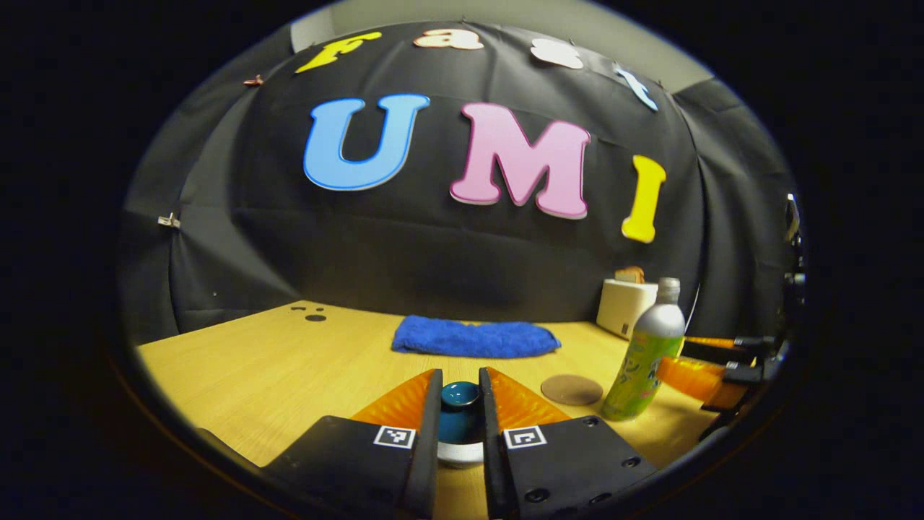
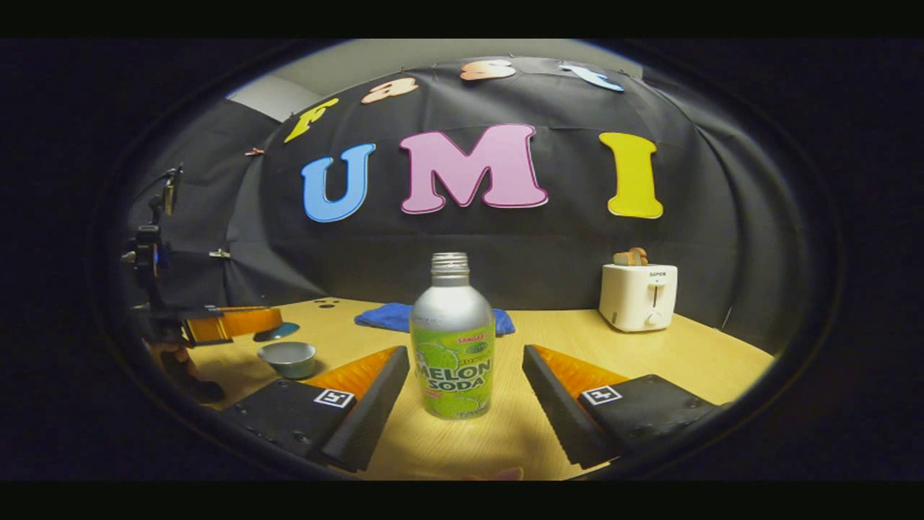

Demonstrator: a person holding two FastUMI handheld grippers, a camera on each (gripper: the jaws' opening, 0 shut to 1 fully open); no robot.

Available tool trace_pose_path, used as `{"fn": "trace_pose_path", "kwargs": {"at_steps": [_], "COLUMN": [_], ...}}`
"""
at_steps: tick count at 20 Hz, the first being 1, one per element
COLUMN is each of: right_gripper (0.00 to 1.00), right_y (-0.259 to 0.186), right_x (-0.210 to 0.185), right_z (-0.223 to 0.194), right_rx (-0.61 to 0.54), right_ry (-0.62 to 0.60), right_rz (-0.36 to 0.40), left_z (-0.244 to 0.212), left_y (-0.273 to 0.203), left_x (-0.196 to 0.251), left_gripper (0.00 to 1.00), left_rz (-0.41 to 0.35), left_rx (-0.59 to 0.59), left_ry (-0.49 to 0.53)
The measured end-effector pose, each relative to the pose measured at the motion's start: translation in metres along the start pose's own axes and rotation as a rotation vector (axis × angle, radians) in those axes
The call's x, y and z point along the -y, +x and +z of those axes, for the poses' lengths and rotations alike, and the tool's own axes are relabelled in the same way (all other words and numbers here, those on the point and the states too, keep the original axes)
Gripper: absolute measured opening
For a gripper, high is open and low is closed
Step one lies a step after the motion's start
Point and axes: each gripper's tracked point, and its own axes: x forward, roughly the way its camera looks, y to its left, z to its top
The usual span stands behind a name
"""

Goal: Open the teacup lid with one hand, grasp the water bottle and pour water into the teacup with the other hand; after pouring, place the water bottle on the coaster and then close the teacup lid.

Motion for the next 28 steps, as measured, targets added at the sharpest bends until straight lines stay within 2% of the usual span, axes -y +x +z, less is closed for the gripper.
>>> {"fn": "trace_pose_path", "kwargs": {"at_steps": [1, 3, 5, 8, 11, 12, 15, 18, 20, 22, 23, 24, 28], "right_gripper": [0.98, 0.98, 0.98, 0.99, 0.97, 0.81, 0.8, 0.8, 0.8, 0.8, 0.8, 0.8, 0.8], "right_y": [0.005, 0.017, 0.025, 0.035, 0.041, 0.041, 0.041, 0.045, 0.05, 0.055, 0.057, 0.058, 0.057], "right_x": [0.0, -0.003, -0.004, -0.012, -0.022, -0.024, -0.032, -0.042, -0.054, -0.063, -0.068, -0.069, -0.077], "right_z": [0.0, -0.001, -0.001, -0.002, -0.004, -0.002, 0.0, 0.008, 0.02, 0.028, 0.028, 0.027, 0.017], "right_rx": [0.0, -0.003, -0.003, -0.005, -0.008, -0.006, -0.007, -0.014, 0.009, 0.017, 0.017, 0.016, 0.008], "right_ry": [-0.001, 0.0, -0.001, -0.001, -0.001, -0.002, -0.04, -0.229, -0.399, -0.585, -0.673, -0.759, -1.065], "right_rz": [-0.005, -0.005, -0.009, -0.006, 0.019, 0.029, 0.043, 0.047, 0.049, 0.056, 0.061, 0.063, 0.088], "left_z": [0.009, 0.025, 0.035, 0.039, 0.038, 0.037, 0.044, 0.045, 0.042, 0.044, 0.043, 0.043, 0.037], "left_y": [-0.001, -0.001, -0.005, -0.013, -0.019, -0.021, -0.025, -0.036, -0.04, -0.043, -0.044, -0.044, -0.041], "left_x": [-0.003, -0.012, -0.028, -0.048, -0.066, -0.069, -0.075, -0.083, -0.092, -0.096, -0.096, -0.095, -0.095], "left_gripper": [0.33, 0.3, 0.3, 0.3, 0.3, 0.3, 0.33, 0.3, 0.34, 0.3, 0.33, 0.3, 0.3], "left_rz": [-0.01, -0.018, 0.003, 0.028, 0.035, 0.03, 0.016, 0.034, 0.056, 0.067, 0.062, 0.056, 0.069], "left_rx": [0.032, 0.091, 0.137, 0.171, 0.191, 0.193, 0.211, 0.223, 0.222, 0.242, 0.247, 0.248, 0.229], "left_ry": [-0.007, -0.02, -0.032, -0.064, -0.14, -0.169, -0.187, -0.166, -0.17, -0.196, -0.214, -0.225, -0.218]}}
